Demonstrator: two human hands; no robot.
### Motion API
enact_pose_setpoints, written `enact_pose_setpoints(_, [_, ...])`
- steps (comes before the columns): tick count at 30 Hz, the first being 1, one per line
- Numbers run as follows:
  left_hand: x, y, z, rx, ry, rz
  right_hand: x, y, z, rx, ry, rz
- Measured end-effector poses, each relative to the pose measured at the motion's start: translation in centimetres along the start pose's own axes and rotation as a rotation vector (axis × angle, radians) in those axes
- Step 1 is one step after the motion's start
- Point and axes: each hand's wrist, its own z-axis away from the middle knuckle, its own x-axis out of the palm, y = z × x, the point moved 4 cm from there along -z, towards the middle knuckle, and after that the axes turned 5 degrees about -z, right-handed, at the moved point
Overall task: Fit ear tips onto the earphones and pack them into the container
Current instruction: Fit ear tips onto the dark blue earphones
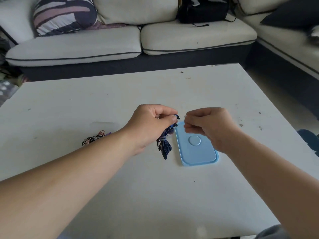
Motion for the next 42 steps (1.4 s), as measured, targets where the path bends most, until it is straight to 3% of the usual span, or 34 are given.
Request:
enact_pose_setpoints(3, [-0.9,0.2,0.4,0.04,0.039,-0.028,2.1,-0.2,2.0,0.102,-0.161,-0.199])
enact_pose_setpoints(6, [-1.9,0.5,0.8,0.06,0.061,-0.001,2.8,-0.3,2.4,0.126,-0.22,-0.296])
enact_pose_setpoints(13, [-3.0,0.5,1.0,0.101,0.07,-0.018,4.1,-0.7,2.6,0.11,-0.406,-0.368])
enact_pose_setpoints(29, [-2.8,0.6,0.6,0.16,0.111,-0.091,4.8,-0.3,2.1,0.092,-0.447,-0.407])
enact_pose_setpoints(42, [-2.0,1.0,0.5,0.125,0.168,-0.12,5.0,-0.3,2.4,0.005,-0.386,-0.366])
